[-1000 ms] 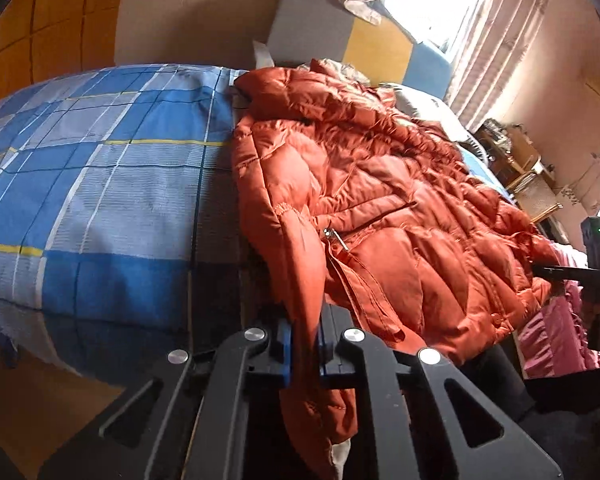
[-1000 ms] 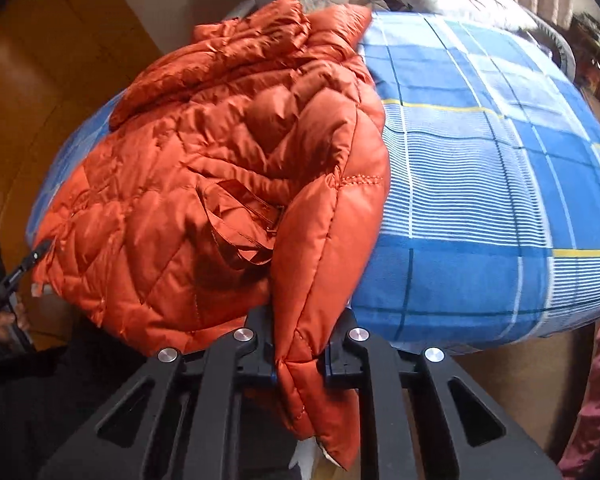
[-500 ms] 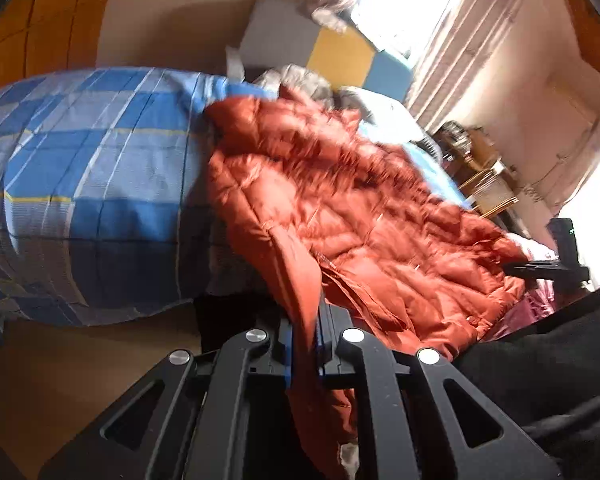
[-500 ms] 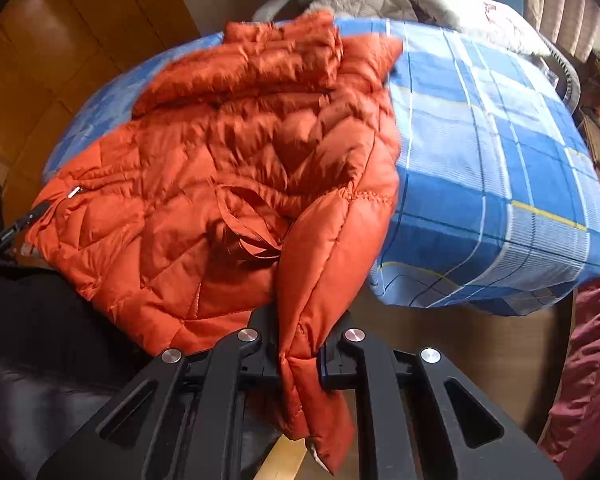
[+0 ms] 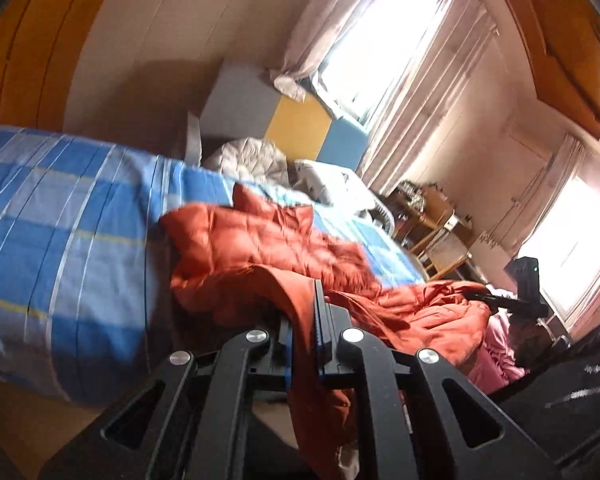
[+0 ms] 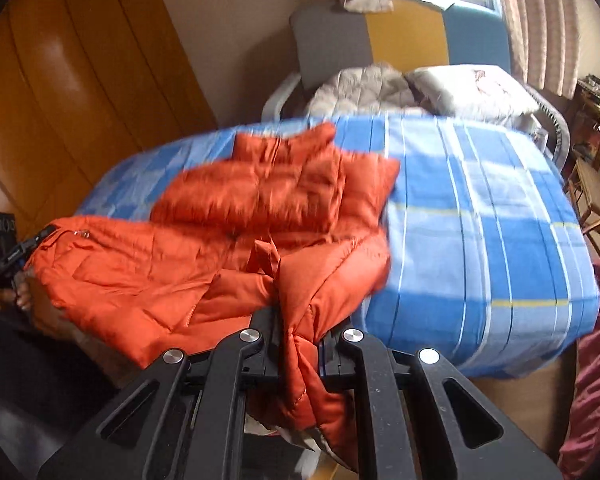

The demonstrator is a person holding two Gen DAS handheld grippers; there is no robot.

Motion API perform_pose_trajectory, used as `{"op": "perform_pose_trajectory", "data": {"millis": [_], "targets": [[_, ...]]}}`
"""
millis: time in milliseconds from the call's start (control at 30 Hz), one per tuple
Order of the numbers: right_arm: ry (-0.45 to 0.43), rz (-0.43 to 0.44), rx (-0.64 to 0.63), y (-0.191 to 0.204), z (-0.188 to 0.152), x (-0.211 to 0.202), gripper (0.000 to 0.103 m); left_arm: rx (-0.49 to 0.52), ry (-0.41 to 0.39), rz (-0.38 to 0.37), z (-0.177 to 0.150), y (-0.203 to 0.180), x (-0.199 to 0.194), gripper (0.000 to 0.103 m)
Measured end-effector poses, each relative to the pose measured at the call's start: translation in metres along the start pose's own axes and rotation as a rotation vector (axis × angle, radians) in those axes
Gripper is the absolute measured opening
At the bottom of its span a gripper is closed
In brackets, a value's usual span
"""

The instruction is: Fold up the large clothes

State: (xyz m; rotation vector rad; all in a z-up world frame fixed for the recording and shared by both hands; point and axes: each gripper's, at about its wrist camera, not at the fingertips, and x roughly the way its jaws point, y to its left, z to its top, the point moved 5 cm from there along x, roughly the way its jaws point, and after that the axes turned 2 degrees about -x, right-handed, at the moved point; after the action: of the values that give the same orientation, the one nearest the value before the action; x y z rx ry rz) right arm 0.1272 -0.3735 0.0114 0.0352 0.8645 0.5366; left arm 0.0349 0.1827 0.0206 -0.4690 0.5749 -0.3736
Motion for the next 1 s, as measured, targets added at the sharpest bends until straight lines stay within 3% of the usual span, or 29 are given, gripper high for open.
{"op": "perform_pose_trajectory", "data": {"millis": [233, 500, 1000], "targets": [[-0.080, -0.004, 0.043, -0.016, 0.055, 0.034, 0.010, -0.003, -0.041, -0.022, 0.051, 0.010, 0.045, 0.007], [-0.123, -0.033, 0.069, -0.033, 0.114, 0.088, 0.010, -0.014, -0.045, 0.022, 0.100, 0.033, 0.104, 0.007], [-0.054, -0.154, 0.204, -0.078, 0.168, 0.207, 0.010, -0.122, 0.027, 0.156, 0.139, 0.099, 0.210, 0.007]]}}
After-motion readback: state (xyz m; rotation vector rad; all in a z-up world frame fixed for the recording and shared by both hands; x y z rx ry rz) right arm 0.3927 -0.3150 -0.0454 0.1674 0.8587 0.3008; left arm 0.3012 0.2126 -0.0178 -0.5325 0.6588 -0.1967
